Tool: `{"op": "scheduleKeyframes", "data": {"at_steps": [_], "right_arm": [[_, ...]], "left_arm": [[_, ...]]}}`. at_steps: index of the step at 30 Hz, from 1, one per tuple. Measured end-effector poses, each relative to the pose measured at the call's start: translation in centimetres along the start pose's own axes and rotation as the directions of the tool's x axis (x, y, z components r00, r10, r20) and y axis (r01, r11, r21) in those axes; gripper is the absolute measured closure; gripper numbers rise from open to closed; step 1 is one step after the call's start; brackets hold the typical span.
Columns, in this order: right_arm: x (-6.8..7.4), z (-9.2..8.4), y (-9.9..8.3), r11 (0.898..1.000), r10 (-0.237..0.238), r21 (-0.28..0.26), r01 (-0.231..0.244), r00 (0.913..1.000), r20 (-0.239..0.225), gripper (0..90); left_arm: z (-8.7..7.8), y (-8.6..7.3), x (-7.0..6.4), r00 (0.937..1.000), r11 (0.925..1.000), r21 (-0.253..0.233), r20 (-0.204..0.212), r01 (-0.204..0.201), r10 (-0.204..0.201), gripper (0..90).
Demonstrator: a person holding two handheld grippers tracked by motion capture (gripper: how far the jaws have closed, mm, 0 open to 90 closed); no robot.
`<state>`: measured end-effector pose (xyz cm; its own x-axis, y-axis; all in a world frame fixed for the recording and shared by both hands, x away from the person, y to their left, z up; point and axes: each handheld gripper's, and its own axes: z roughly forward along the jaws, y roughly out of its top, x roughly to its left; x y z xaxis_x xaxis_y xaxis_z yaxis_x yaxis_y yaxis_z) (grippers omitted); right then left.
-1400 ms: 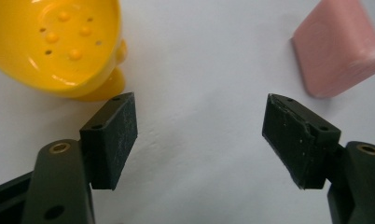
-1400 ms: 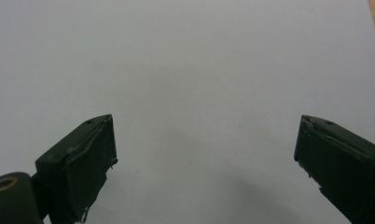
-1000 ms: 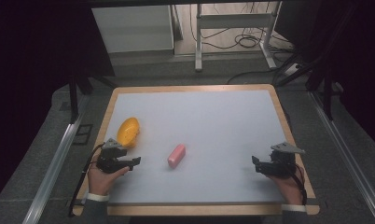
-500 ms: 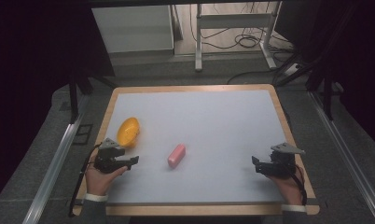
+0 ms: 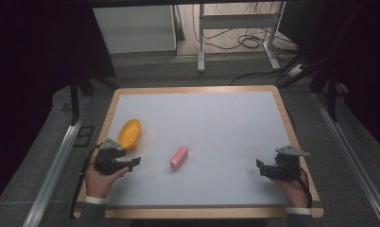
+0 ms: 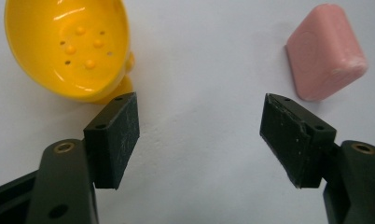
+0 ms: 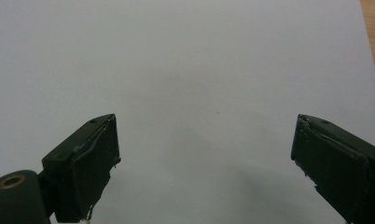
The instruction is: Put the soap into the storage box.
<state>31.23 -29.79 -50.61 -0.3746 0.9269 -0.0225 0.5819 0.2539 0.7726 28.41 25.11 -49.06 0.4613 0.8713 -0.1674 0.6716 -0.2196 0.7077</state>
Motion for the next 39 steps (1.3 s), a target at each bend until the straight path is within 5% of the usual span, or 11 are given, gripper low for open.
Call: {"op": "scheduleKeyframes", "data": {"at_steps": [9, 39], "right_arm": [[-0.4, -0.1, -0.1, 1.000, 0.008, -0.003, -0.008, 0.9998, 0.016, 7.5], [-0.2, -0.4, 0.0, 1.000, 0.003, -0.027, -0.002, 0.9995, 0.032, 7.4]], "left_arm": [[-0.9, 1.5, -1.4, 0.9987, 0.9986, 0.009, 0.002, -0.051, 0.051, 29.2], [0.5, 4.1, -4.3, 0.9890, 0.9884, 0.044, 0.033, -0.146, 0.144, 27.3]]}}
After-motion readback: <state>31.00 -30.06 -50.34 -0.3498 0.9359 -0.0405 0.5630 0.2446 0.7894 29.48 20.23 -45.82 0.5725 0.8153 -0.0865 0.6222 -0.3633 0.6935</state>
